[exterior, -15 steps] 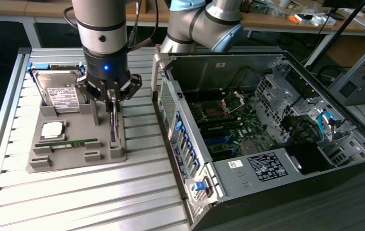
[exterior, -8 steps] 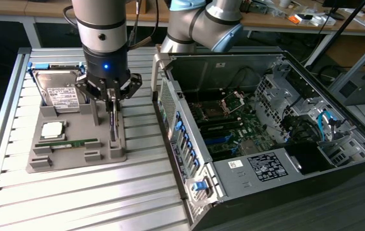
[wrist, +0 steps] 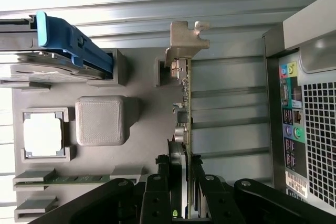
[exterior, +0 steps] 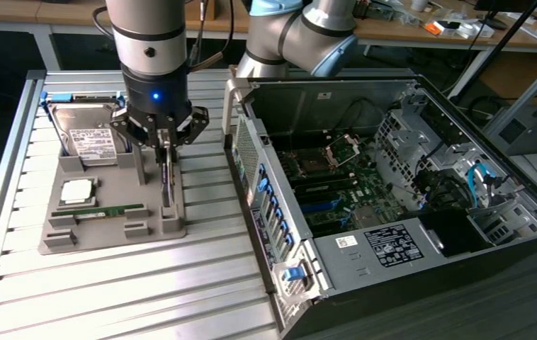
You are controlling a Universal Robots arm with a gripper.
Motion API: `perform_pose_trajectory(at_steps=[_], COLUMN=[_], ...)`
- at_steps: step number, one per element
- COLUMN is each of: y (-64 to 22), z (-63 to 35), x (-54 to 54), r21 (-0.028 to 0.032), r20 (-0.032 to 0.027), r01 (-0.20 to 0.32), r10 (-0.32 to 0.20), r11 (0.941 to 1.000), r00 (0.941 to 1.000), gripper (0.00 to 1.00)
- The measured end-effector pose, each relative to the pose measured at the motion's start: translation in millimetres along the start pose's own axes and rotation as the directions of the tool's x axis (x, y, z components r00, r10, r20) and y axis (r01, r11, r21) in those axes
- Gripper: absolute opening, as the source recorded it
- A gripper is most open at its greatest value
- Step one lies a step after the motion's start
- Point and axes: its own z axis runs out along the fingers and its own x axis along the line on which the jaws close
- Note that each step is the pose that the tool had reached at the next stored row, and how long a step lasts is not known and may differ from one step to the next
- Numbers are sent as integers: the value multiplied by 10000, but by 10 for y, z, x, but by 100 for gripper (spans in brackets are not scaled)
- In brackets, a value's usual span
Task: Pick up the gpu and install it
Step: 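Pick up the gpu and move the gpu toward the slot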
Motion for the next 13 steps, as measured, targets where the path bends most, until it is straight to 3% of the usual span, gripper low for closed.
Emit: perform_pose_trajectory(at_steps=[13], y=[2], z=[-62], x=[-2], r21=[1], r20=[-2], r01=[0], r10=[0], r11=[10000], r00=[10000], gripper=[27])
